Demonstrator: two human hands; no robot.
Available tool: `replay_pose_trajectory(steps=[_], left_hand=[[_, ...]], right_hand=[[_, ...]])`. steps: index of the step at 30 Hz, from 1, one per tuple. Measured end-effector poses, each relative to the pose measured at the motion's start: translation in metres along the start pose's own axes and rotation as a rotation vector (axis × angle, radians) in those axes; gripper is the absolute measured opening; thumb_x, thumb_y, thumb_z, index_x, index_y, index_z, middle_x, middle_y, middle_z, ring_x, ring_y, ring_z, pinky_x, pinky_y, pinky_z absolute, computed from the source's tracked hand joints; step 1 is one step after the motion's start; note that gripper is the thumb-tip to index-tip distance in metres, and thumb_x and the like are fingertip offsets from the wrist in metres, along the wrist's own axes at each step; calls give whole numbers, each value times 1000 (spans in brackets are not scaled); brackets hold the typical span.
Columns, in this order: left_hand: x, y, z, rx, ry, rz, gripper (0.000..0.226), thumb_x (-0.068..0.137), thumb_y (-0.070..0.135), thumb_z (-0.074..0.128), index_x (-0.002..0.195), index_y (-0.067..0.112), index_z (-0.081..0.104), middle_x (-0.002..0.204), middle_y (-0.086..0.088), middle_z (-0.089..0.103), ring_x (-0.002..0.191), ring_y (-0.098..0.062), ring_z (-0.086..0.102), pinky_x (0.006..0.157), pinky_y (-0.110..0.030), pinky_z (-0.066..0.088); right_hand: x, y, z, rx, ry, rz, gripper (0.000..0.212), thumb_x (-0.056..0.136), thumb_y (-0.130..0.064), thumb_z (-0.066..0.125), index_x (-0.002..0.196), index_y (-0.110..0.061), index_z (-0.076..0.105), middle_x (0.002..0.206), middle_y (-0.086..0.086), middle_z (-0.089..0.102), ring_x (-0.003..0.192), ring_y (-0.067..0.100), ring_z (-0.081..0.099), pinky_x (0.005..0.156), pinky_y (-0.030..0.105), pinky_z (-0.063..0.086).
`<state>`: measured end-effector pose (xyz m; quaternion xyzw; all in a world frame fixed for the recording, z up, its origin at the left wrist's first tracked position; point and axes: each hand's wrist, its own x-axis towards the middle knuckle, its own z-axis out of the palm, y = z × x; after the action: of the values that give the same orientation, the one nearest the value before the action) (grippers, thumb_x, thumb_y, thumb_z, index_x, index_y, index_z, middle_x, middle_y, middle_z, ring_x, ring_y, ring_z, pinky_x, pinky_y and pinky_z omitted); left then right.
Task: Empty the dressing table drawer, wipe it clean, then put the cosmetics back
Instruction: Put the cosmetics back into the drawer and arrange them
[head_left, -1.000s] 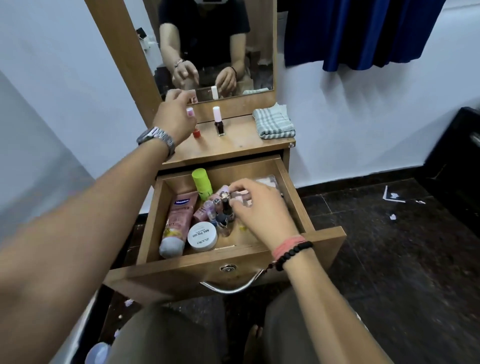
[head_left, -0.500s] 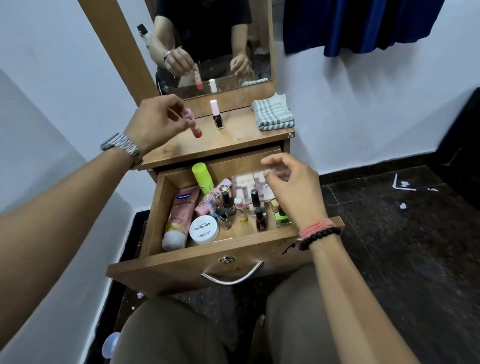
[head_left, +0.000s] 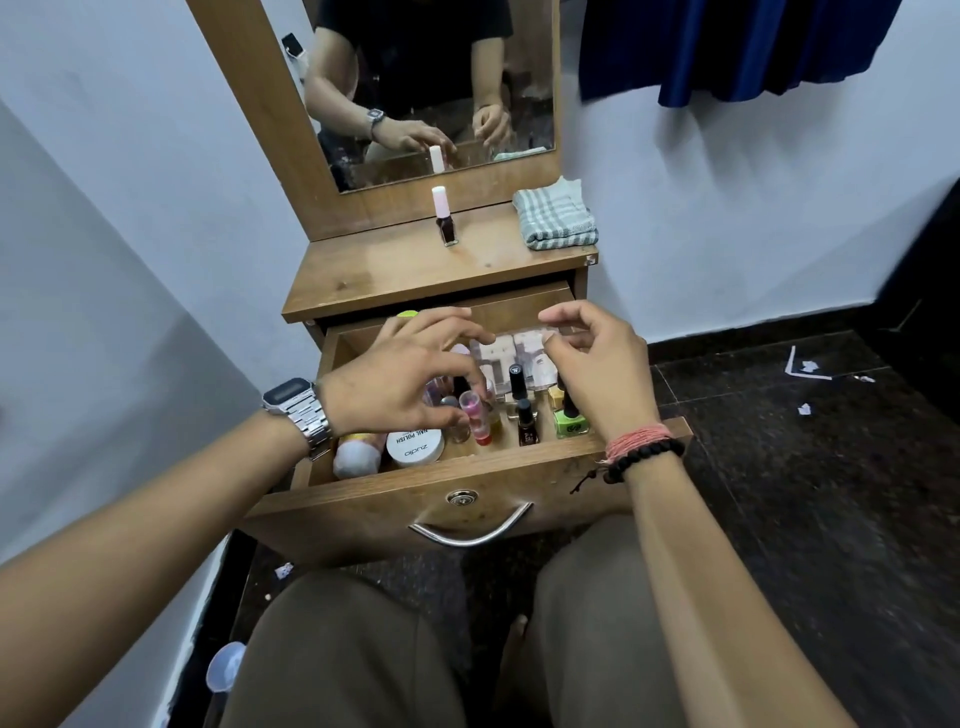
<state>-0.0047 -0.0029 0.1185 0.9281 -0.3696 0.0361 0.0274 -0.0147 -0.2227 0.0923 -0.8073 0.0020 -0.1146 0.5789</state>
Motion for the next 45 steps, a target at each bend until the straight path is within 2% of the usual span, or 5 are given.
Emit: replay_pose_trajectory(steps=[16, 25, 34, 40, 45], left_hand=[[-13, -17, 25, 53, -86, -12, 26, 76, 45, 69, 101, 42, 63, 148, 9, 36, 142, -12, 15, 99, -43, 19], [-17, -22, 15, 68, -68, -33, 43, 73, 26, 73, 111, 41, 60, 147, 12, 36, 140, -9, 20, 101, -41, 15], [52, -62, -33, -10, 332, -322, 41, 87, 21, 63, 127, 22, 54, 128, -4, 52, 112, -21, 53, 90, -37, 46], [119, -99, -49, 26, 255, -515, 63, 88, 7, 56, 147, 20, 35, 154, -5, 29, 137, -28, 36, 110, -40, 35], [129, -112, -52, 35, 230, -545, 37, 89, 14, 60, 126, 17, 59, 123, -11, 63, 114, -29, 57, 97, -41, 48]], right_hand=[[-1, -1, 1, -32, -18, -15, 18, 88, -15, 60, 97, -29, 66, 95, -16, 65, 83, -5, 59, 64, 7, 45], [-2, -2, 2, -50, -36, -17, 19, 87, -13, 59, 98, -28, 66, 97, -16, 66, 84, -4, 60, 63, 7, 45], [-2, -1, 4, -102, -80, -19, 17, 89, -16, 61, 99, -29, 65, 99, -10, 66, 82, -4, 59, 58, 4, 39], [0, 1, 1, -71, -72, -24, 16, 88, -17, 60, 98, -29, 64, 99, -12, 65, 80, -7, 58, 53, -2, 39], [2, 3, 0, -48, -69, -21, 18, 87, -15, 60, 97, -29, 65, 98, -14, 65, 80, -7, 58, 56, -2, 41]])
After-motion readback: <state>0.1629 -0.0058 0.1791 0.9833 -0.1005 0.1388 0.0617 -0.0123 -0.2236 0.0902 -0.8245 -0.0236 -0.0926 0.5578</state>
